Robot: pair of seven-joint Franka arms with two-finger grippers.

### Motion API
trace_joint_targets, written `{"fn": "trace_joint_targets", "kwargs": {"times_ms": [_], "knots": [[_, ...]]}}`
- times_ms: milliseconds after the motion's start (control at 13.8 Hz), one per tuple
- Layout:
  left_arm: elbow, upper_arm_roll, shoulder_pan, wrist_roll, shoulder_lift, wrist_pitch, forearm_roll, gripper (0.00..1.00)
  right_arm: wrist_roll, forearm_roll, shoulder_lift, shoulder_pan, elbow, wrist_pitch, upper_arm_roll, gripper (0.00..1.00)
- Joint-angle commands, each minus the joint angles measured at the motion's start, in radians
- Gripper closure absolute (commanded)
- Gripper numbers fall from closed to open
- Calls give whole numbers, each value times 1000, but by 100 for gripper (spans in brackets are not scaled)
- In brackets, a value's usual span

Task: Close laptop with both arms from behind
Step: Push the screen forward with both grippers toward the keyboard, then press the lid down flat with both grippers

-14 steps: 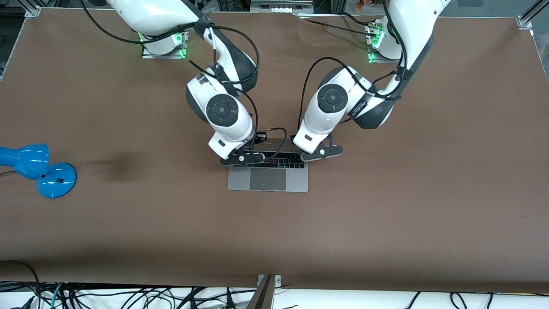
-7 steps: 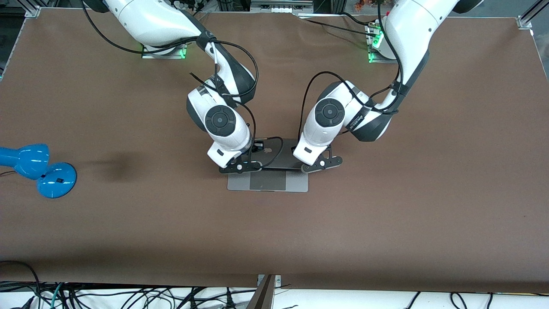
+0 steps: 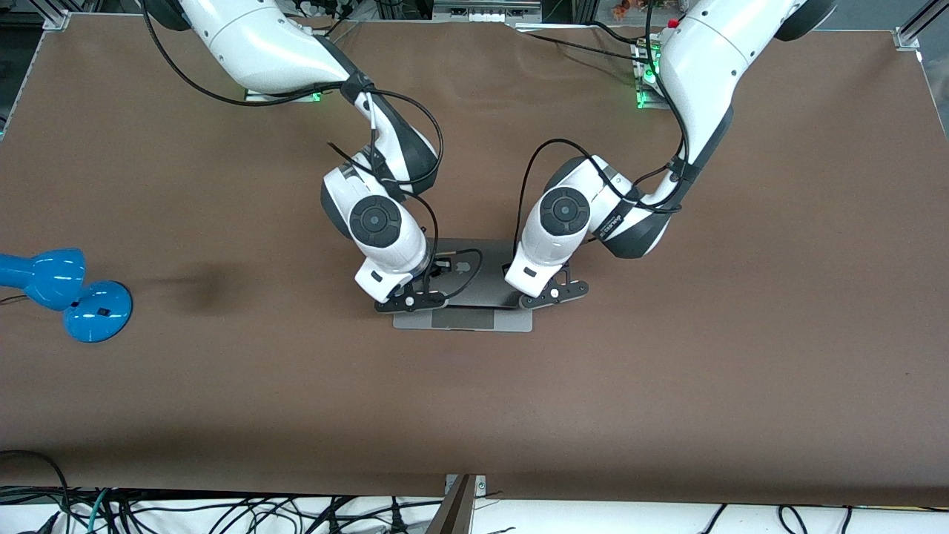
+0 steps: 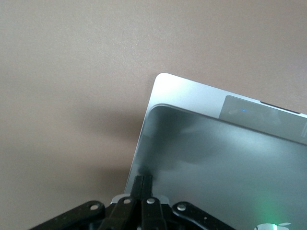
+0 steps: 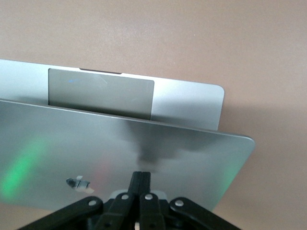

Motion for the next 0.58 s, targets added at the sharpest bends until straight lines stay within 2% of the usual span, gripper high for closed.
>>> {"fn": "trace_joint_targets", "kwargs": {"times_ms": [0, 506], "knots": [[60, 34, -41, -22, 36, -20, 35, 100, -31, -13, 5, 1, 1, 14, -10, 100], [96, 43, -43, -25, 82, -20, 36, 100, -42, -15, 52, 2, 1, 103, -24, 100]]}}
